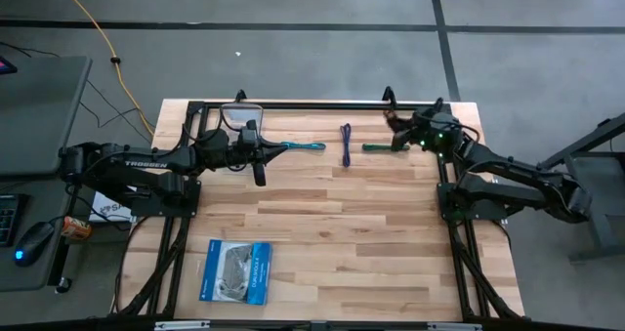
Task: Pick and place USB-C Cables
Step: Put the black USB cable into the transparent bin
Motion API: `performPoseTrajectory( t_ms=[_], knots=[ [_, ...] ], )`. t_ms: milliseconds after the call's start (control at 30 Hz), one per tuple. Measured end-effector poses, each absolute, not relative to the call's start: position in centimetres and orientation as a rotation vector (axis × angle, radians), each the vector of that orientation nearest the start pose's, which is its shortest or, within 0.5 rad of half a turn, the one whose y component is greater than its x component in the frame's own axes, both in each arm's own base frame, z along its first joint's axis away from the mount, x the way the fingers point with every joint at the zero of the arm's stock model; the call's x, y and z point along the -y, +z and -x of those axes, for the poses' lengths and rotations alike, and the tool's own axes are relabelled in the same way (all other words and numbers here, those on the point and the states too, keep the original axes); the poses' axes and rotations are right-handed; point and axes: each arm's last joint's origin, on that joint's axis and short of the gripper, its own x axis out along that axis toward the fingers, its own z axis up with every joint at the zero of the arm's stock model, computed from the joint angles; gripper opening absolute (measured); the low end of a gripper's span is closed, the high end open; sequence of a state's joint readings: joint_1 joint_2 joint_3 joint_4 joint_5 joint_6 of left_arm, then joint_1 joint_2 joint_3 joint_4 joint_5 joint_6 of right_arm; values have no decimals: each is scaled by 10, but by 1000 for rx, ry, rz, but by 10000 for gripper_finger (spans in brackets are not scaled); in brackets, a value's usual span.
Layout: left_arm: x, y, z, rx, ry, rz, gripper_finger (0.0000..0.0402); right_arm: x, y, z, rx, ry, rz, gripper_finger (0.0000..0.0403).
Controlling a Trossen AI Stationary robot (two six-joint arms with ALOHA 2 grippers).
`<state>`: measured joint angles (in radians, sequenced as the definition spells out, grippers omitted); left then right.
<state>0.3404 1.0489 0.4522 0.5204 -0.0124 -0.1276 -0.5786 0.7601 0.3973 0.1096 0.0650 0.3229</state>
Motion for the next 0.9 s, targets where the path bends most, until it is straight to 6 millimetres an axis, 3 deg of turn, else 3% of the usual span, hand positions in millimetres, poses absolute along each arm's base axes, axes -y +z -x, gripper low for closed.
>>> performPoseTrajectory(
  t_ms=[267,367,600,900],
  knots=[
    [-74,237,-208,-53,357,139,0,54,252,-166,-22,-95,-271,75],
    [-74,237,-208,-53,357,139,0,36,254,-170,-15,35,-211,69],
    [-74,237,-208,-54,356,139,0,8,262,-162,22,99,-142,68],
    [-74,237,-208,-54,356,139,0,-7,272,-126,67,81,-88,68]
  ],
)
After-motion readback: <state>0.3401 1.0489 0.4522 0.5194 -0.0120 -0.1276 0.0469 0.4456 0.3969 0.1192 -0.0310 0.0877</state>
